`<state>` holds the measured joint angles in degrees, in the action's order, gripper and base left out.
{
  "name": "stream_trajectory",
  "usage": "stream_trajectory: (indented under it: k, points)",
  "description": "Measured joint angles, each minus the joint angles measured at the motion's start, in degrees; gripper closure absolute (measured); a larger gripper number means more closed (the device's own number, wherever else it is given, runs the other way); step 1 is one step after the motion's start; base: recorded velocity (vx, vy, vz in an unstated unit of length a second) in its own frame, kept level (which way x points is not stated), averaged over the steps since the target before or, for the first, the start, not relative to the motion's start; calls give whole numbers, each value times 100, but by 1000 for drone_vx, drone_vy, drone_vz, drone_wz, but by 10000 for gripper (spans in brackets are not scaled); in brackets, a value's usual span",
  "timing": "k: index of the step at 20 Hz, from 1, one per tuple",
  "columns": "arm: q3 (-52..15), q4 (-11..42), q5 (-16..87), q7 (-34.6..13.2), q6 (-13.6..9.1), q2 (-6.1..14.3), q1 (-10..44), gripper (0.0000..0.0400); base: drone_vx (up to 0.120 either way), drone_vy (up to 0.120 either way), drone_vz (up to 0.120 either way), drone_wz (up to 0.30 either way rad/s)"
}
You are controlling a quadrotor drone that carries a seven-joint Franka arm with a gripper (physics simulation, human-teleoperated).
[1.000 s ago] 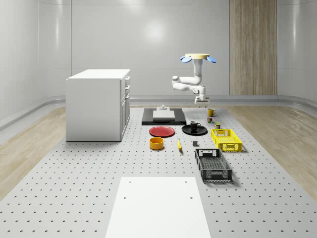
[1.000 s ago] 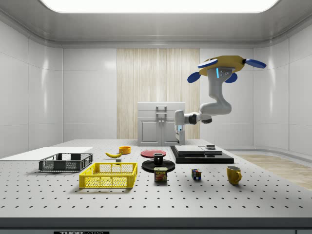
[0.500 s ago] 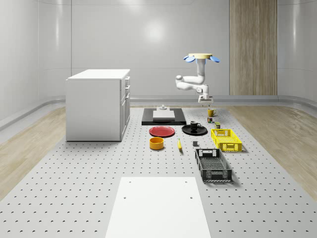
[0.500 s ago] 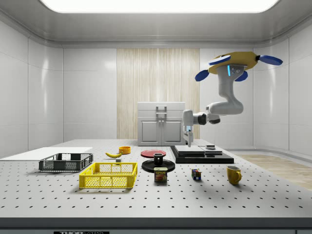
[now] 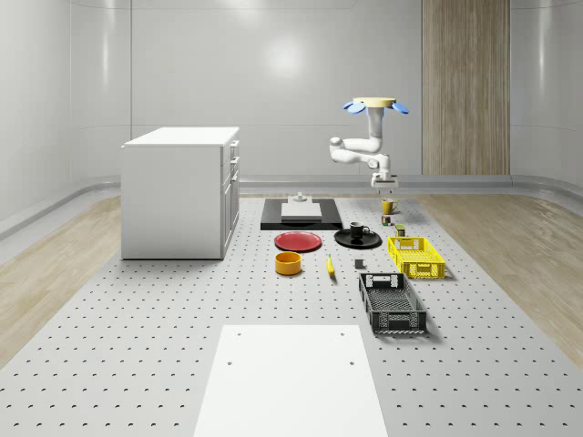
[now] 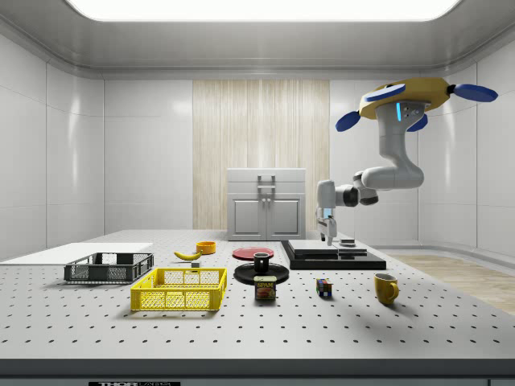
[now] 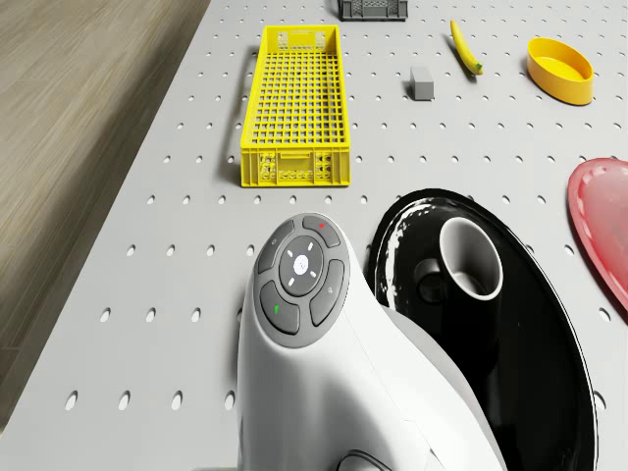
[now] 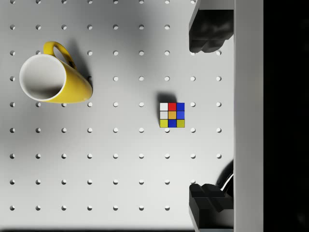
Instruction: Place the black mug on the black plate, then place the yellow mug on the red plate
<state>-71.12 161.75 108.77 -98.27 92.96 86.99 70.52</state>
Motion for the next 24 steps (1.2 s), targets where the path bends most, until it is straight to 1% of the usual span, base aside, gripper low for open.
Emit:
stream_trajectory:
  k: [17, 24]
  points:
    - [1, 0, 2, 1, -5, -5, -2, 0, -120, 0, 0, 0]
    - [1, 0, 3, 2, -6, -7, -2, 0, -120, 0, -114, 0]
